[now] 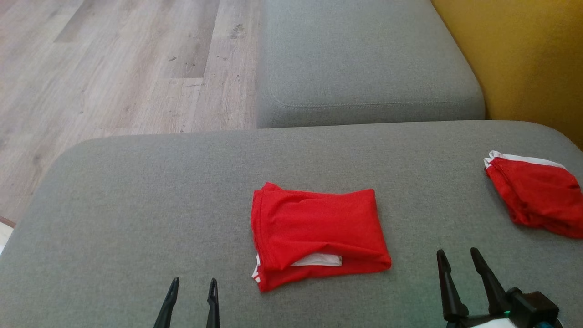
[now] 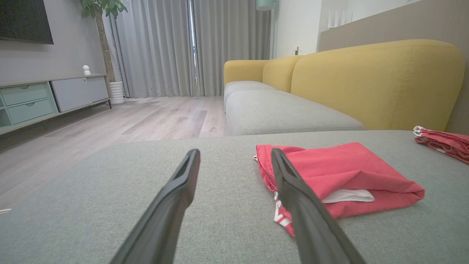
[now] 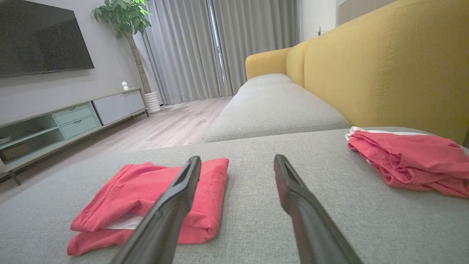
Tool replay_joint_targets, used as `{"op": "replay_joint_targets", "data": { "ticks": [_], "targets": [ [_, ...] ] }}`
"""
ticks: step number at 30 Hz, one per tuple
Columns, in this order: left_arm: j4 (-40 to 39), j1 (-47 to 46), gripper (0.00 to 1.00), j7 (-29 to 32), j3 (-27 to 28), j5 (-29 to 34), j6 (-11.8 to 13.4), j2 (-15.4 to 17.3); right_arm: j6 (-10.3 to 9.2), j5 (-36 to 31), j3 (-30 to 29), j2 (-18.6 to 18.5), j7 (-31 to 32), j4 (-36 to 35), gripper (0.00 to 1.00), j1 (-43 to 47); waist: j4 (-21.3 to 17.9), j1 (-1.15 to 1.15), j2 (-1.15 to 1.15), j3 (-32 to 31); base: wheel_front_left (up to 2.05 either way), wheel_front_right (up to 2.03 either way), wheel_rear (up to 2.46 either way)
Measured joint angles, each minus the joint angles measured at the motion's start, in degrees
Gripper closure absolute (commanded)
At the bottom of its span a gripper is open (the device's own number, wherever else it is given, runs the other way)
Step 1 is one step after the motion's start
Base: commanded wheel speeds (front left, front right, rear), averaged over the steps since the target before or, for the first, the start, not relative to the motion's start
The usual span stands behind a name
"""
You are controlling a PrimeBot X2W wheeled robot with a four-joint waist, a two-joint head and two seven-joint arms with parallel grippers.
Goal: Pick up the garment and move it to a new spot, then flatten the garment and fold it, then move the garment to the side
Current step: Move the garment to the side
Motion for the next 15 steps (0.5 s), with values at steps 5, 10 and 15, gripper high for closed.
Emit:
{"op": "replay_joint_targets", "data": {
  "ticks": [5,10,15],
  "targets": [
    [0.0,0.0,0.0,0.0,0.0,0.1,0.0,0.0,0.0,0.0,0.1,0.0,0.0,0.0,0.0,0.0,0.2,0.0,0.0,0.2,0.0,0.0,0.0],
    [0.0,0.0,0.0,0.0,0.0,0.1,0.0,0.0,0.0,0.0,0.1,0.0,0.0,0.0,0.0,0.0,0.4,0.0,0.0,0.4,0.0,0.0,0.0],
    [-0.1,0.0,0.0,0.0,0.0,0.1,0.0,0.0,0.0,0.5,0.3,0.0,0.0,0.0,0.0,0.0,0.6,0.0,0.0,1.0,0.0,0.0,0.0]
  ]
}}
